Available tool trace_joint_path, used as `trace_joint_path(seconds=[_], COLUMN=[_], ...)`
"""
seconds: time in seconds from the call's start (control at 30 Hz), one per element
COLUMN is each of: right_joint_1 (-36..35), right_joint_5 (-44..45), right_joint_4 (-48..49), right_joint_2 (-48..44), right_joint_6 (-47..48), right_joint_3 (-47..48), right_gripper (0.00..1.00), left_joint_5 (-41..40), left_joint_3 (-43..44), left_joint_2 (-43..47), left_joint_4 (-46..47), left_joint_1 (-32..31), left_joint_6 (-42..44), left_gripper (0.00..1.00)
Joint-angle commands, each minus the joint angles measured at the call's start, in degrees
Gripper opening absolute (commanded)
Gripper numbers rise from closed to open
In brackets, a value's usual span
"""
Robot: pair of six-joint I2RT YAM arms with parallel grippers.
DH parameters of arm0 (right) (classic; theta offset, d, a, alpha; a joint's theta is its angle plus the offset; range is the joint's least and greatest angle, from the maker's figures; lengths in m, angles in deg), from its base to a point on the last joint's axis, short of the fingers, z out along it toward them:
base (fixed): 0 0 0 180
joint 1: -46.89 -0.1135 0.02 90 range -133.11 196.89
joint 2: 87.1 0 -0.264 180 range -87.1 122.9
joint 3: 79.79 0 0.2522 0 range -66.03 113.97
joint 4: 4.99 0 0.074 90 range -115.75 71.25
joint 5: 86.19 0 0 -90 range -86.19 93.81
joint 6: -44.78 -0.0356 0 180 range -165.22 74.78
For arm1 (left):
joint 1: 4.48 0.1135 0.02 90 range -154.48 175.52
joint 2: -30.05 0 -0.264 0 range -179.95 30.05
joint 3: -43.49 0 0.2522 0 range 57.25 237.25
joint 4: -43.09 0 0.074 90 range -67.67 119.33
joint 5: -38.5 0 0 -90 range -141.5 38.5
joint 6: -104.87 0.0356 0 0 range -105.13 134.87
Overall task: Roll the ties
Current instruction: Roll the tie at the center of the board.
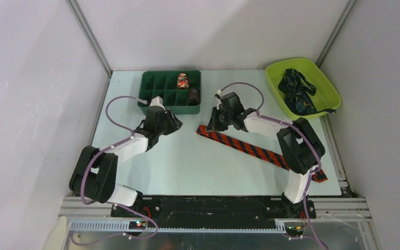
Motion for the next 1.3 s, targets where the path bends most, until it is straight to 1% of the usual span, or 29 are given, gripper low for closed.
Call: trace_joint_path(seconds=[0.0,0.47,0.6,0.67,0.7,0.77,0.8,0.83,0.87,0.9,0.93,1.0,1.07,1.27], right_joint_1=[0.5,1.4,1.4,1.4,1.4,1.4,1.4,1.4,1.4,1.4,1.4,1.4,1.5,1.5], right_joint_5=[-0.5,0.4,0.6,0.7,0.7,0.7,0.8,0.9,0.9,0.9,1.0,1.2,1.3,1.4], right_joint_4=[3.3,3.4,3.3,3.3,3.3,3.2,3.1,3.1,3.0,2.8,2.7,2.5,2.4,2.3], right_joint_2=[1.5,4.8,4.8,4.6,4.5,4.4,4.5,4.6,4.6,4.7,4.8,4.9,5.0,5.3], right_joint_6=[-1.7,-1.6,-1.3,-1.2,-1.1,-1.0,-1.0,-0.8,-0.8,-0.7,-0.6,-0.4,-0.2,0.3], right_joint_3=[0.0,0.0,0.0,0.0,0.0,0.0,0.0,0.0,0.0,0.0,0.0,0.0,0.0,0.0], right_gripper=[0.00,0.00,0.00,0.00,0.00,0.00,0.00,0.00,0.00,0.00,0.00,0.00,0.00,0.00], left_joint_5=[2.2,4.5,2.8,0.7,-2.2,-6.6,-9.5,-11.1,-14.3,-15.8,-18.6,-22.1,-23.6,-19.0], left_joint_3=[3.1,5.3,4.8,4.6,4.8,5.5,5.9,6.7,7.2,8.3,8.7,9.7,10.2,8.8], left_joint_2=[-1.6,-6.2,-4.1,0.3,1.6,5.7,8.4,9.5,11.8,12.9,15.0,18.0,20.7,27.7], left_joint_4=[3.0,4.5,3.6,1.9,0.3,-2.8,-3.9,-6.2,-9.3,-10.6,-12.8,-15.0,-16.5,-14.1], left_joint_1=[-0.5,-1.6,-1.7,-1.7,-1.7,-1.7,-1.7,-1.7,-1.7,-1.7,-1.7,-1.6,-1.1,1.1], left_joint_6=[-0.1,0.1,0.7,1.6,2.0,3.1,3.6,4.0,4.2,4.3,4.3,4.0,2.9,3.8], left_gripper=[0.47,0.50,0.50,0.51,0.52,0.57,0.65,0.69,0.81,0.87,0.96,0.99,1.00,1.00])
